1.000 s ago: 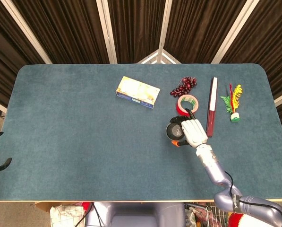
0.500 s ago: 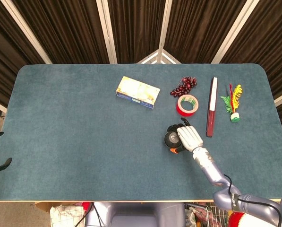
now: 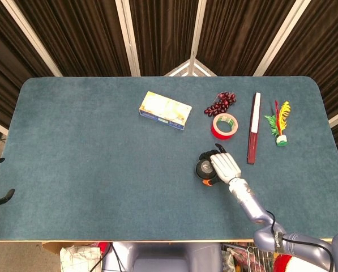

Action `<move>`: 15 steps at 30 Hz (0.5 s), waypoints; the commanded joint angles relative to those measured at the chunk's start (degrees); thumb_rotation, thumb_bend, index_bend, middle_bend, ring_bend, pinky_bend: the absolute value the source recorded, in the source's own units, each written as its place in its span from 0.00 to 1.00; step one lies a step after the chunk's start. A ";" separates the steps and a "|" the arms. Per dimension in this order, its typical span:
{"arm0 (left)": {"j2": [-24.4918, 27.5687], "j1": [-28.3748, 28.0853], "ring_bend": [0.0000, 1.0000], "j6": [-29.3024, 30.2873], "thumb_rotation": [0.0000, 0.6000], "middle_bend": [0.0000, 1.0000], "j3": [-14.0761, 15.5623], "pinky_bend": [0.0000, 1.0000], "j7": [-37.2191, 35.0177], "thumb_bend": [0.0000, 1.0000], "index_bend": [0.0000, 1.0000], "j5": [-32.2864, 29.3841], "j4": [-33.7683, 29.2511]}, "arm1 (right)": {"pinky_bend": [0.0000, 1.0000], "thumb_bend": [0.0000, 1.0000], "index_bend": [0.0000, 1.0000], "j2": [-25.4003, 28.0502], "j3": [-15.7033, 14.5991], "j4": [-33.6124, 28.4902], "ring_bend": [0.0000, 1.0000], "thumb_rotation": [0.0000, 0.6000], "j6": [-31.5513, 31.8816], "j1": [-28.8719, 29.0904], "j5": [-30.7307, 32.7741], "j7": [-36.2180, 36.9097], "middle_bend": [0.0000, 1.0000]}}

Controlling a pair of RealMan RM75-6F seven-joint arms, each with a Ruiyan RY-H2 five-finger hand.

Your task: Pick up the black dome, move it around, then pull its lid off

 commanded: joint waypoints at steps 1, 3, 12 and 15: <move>-0.01 -0.01 0.00 -0.02 1.00 0.00 0.01 0.09 0.00 0.31 0.20 0.02 0.01 | 0.00 0.29 0.50 0.16 -0.10 -0.37 0.23 1.00 -0.74 0.14 0.26 0.35 0.61; -0.01 -0.01 0.00 -0.02 1.00 0.00 0.05 0.09 0.02 0.31 0.20 0.07 0.01 | 0.00 0.29 0.50 0.13 -0.12 -0.46 0.22 1.00 -0.87 0.18 0.32 0.32 0.60; -0.01 -0.02 0.00 -0.02 1.00 0.00 0.03 0.09 0.04 0.31 0.20 0.02 0.01 | 0.00 0.16 0.36 0.58 -0.41 -1.60 0.13 1.00 -2.51 0.65 1.61 -1.13 0.45; -0.03 -0.02 0.00 -0.01 1.00 0.00 0.04 0.09 0.05 0.31 0.20 0.05 0.01 | 0.00 0.15 0.31 0.88 -0.41 -2.14 0.11 1.00 -3.02 0.82 2.11 -1.51 0.40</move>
